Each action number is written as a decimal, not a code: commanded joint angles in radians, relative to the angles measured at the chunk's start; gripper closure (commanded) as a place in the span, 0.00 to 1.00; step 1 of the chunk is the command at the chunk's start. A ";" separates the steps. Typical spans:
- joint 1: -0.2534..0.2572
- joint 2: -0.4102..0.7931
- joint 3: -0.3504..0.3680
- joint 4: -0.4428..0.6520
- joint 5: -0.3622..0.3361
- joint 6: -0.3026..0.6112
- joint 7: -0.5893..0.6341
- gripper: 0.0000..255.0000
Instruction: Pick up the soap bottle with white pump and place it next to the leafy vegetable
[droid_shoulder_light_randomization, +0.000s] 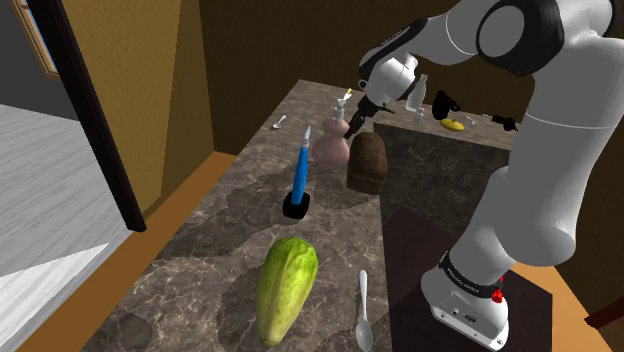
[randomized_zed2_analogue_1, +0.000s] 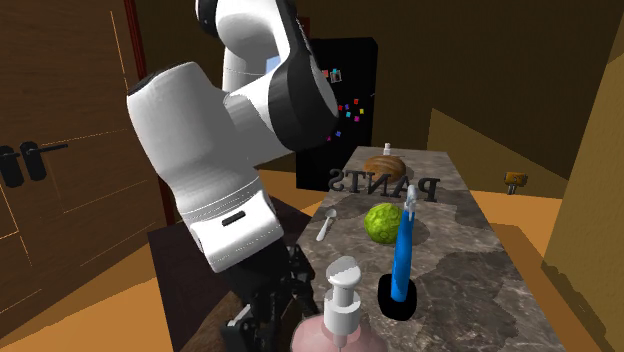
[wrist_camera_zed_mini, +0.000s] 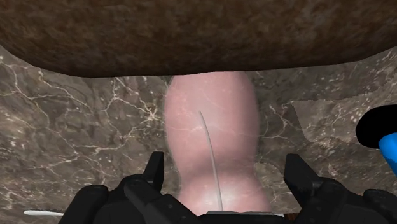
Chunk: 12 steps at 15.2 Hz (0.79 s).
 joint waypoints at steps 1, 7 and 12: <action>-0.002 0.007 0.004 0.003 0.009 0.002 -0.004 0.00; -0.002 0.007 0.004 0.003 0.008 0.002 -0.004 1.00; -0.001 0.007 0.004 0.003 0.008 0.002 -0.003 1.00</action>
